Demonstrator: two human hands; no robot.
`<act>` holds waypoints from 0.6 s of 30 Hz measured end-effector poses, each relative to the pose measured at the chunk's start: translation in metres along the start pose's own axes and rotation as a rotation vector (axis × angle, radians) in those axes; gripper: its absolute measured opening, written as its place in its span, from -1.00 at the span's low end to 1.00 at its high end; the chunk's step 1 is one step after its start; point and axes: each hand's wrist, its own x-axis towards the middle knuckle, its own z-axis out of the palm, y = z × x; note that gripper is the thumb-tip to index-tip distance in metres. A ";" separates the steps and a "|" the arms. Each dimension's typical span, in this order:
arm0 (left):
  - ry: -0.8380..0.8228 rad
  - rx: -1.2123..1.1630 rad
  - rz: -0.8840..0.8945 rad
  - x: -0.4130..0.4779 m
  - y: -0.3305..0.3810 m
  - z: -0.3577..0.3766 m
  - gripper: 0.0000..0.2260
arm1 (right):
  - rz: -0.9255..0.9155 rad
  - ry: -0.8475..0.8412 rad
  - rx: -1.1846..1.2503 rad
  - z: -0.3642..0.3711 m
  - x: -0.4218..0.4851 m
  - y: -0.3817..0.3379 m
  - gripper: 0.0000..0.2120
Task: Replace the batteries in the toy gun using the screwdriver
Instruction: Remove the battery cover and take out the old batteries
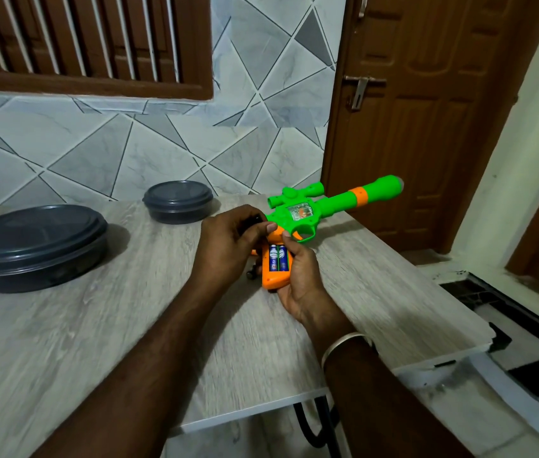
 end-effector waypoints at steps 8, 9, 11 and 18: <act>0.118 -0.252 -0.178 0.002 0.003 -0.001 -0.84 | 0.022 -0.029 0.009 -0.001 -0.001 0.000 -0.59; 0.124 -0.257 -0.188 0.002 0.002 -0.001 -0.84 | 0.024 -0.028 0.014 0.000 -0.001 0.000 -0.59; 0.127 -0.258 -0.205 0.002 0.000 0.000 -0.84 | 0.018 -0.032 0.013 -0.001 -0.001 0.000 -0.60; 0.112 -0.276 -0.254 0.002 -0.005 0.001 -0.84 | 0.028 -0.022 -0.009 -0.001 0.001 0.001 -0.65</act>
